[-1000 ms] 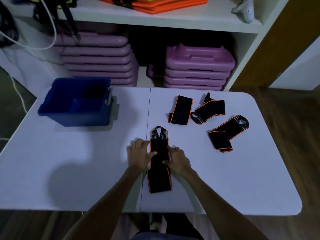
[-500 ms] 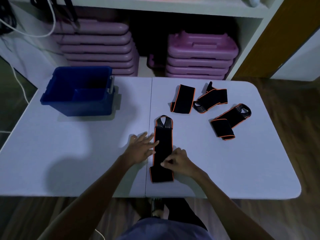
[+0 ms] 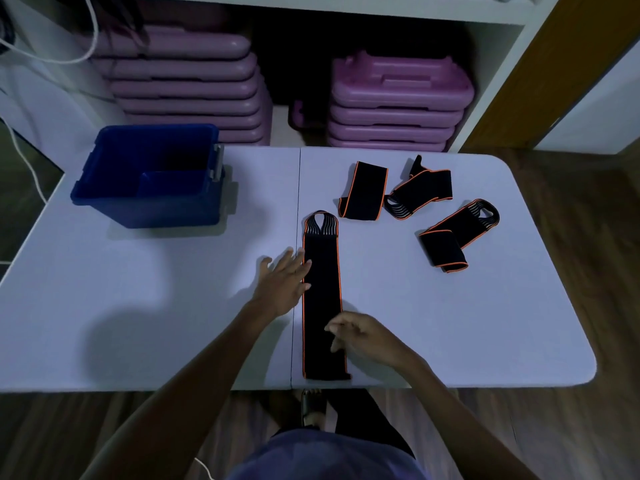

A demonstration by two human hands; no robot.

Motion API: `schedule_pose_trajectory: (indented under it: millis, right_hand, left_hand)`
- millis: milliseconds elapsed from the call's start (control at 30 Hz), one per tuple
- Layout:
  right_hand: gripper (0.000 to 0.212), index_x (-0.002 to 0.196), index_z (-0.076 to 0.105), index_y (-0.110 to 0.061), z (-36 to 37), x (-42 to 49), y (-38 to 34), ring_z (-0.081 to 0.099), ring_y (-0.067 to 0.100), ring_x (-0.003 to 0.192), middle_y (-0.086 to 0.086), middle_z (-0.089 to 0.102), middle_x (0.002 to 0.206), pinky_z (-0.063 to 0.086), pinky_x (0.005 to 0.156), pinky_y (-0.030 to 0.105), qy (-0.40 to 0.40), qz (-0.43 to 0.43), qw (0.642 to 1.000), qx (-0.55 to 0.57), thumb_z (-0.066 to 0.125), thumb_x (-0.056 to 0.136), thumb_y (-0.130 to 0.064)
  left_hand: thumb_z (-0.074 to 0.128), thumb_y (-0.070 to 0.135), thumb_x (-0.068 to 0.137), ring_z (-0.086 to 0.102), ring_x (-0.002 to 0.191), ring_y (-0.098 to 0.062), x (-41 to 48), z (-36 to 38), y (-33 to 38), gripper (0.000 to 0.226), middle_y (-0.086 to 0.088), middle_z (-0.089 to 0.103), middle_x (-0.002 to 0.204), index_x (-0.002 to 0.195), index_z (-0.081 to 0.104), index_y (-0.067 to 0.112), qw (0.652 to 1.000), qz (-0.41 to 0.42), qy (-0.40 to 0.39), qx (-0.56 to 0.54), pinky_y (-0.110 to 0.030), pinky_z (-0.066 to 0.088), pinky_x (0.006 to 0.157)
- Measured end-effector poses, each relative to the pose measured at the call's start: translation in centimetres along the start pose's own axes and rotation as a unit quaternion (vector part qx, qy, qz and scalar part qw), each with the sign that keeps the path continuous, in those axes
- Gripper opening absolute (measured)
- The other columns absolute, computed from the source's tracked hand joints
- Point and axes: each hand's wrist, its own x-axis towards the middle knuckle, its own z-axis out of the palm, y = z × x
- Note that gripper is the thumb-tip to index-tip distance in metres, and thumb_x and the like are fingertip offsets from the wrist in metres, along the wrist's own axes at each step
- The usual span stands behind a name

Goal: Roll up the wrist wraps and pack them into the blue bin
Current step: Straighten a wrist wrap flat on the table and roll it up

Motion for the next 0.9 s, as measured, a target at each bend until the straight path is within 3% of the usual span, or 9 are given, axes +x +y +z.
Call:
schedule_pose_trajectory:
  millis: [67, 167, 233, 333, 433, 567, 700, 800, 900]
  right_hand:
    - [0.033, 0.123, 0.059, -0.019, -0.7, 1.3, 0.2, 0.057, 0.013, 0.113, 0.001, 0.065, 0.121, 0.043, 0.098, 0.034, 0.072, -0.031, 0.984, -0.158, 0.056, 0.093, -0.033]
    - [0.064, 0.146, 0.031, -0.028, -1.3, 3.2, 0.2, 0.018, 0.020, 0.145, -0.002, 0.024, 0.159, 0.019, 0.113, 0.043, 0.062, -0.015, 0.911, -0.407, 0.056, 0.090, -0.044]
    - [0.074, 0.151, 0.018, -0.026, -1.1, 4.3, 0.0, 0.004, 0.023, 0.148, -0.003, 0.006, 0.162, 0.012, 0.115, 0.045, 0.030, 0.000, 0.877, -0.479, 0.055, 0.090, -0.045]
    - [0.076, 0.151, 0.014, -0.025, -0.7, 5.8, -0.6, 0.002, 0.026, 0.148, -0.003, 0.002, 0.162, 0.012, 0.116, 0.047, 0.032, -0.002, 0.860, -0.509, 0.053, 0.090, -0.047]
    - [0.076, 0.151, 0.015, -0.026, -0.7, 6.8, -0.8, 0.004, 0.026, 0.148, -0.003, 0.003, 0.162, 0.012, 0.115, 0.048, 0.046, -0.007, 0.857, -0.513, 0.053, 0.090, -0.048]
    - [0.075, 0.150, 0.018, -0.029, -0.9, 6.9, 0.3, 0.003, 0.024, 0.148, -0.005, 0.006, 0.162, 0.011, 0.115, 0.045, 0.052, -0.018, 0.887, -0.459, 0.052, 0.088, -0.052]
    - [0.054, 0.137, 0.047, -0.026, -3.3, 6.3, -0.3, 0.042, 0.012, 0.134, -0.007, 0.049, 0.144, 0.031, 0.111, 0.029, 0.162, -0.067, 0.967, -0.186, 0.062, 0.087, -0.041]
    - [0.025, 0.111, 0.063, -0.030, -7.2, 7.4, -1.4, 0.060, 0.011, 0.105, -0.013, 0.063, 0.112, 0.045, 0.098, 0.030, 0.266, -0.028, 0.962, -0.053, 0.064, 0.086, -0.035]
    - [0.027, 0.103, 0.063, -0.028, -11.2, 9.6, -2.4, 0.062, 0.019, 0.090, -0.005, 0.065, 0.092, 0.051, 0.090, 0.039, 0.328, 0.028, 0.943, 0.037, 0.059, 0.079, -0.040]
  left_hand:
    - [0.027, 0.058, 0.088, 0.048, 0.130, -0.023, -0.5, 0.4, -0.3, 0.060, -0.003, 0.053, 0.139, 0.126, 0.056, 0.021, 1.000, 0.010, -0.022, -0.001, -0.054, 0.046, 0.088]
    - [0.005, 0.077, 0.079, 0.030, 0.141, -0.022, -1.0, 1.6, -1.0, 0.088, 0.000, 0.035, 0.151, 0.139, 0.039, 0.023, 0.999, 0.025, -0.028, -0.010, -0.058, 0.030, 0.102]
    - [-0.003, 0.082, 0.071, 0.017, 0.145, -0.021, -1.0, 1.9, -1.5, 0.098, 0.003, 0.022, 0.155, 0.144, 0.028, 0.024, 0.999, 0.001, -0.031, -0.010, -0.059, 0.019, 0.107]
    - [-0.012, 0.083, 0.064, 0.007, 0.147, -0.021, -0.3, 1.3, -2.4, 0.107, 0.002, 0.015, 0.158, 0.146, 0.020, 0.023, 0.999, -0.021, -0.044, 0.002, -0.059, 0.012, 0.109]
    - [0.005, 0.078, 0.074, -0.003, 0.147, -0.020, 0.5, 0.4, -2.9, 0.091, 0.003, 0.004, 0.160, 0.148, 0.010, 0.024, 0.996, -0.028, -0.083, 0.011, -0.058, 0.006, 0.111]
    - [0.025, 0.072, 0.078, -0.002, 0.147, -0.020, 1.2, -0.1, -2.8, 0.085, 0.000, 0.007, 0.159, 0.147, 0.015, 0.023, 0.996, -0.029, -0.084, -0.017, -0.056, 0.000, 0.112]
    - [0.038, 0.059, 0.077, 0.042, 0.130, -0.021, 2.2, -0.8, -0.6, 0.063, -0.001, 0.053, 0.136, 0.126, 0.055, 0.023, 0.985, -0.044, 0.091, -0.143, -0.043, 0.011, 0.104]
    - [0.046, 0.047, 0.084, 0.051, 0.117, -0.019, 5.6, -2.9, 2.3, 0.043, 0.003, 0.060, 0.120, 0.117, 0.060, 0.022, 0.963, -0.060, 0.149, -0.218, -0.026, 0.012, 0.090]
    - [0.052, 0.041, 0.084, 0.050, 0.119, -0.023, 10.2, -5.2, 4.4, 0.043, -0.003, 0.061, 0.120, 0.121, 0.057, 0.018, 0.933, -0.110, 0.170, -0.297, -0.029, 0.023, 0.092]
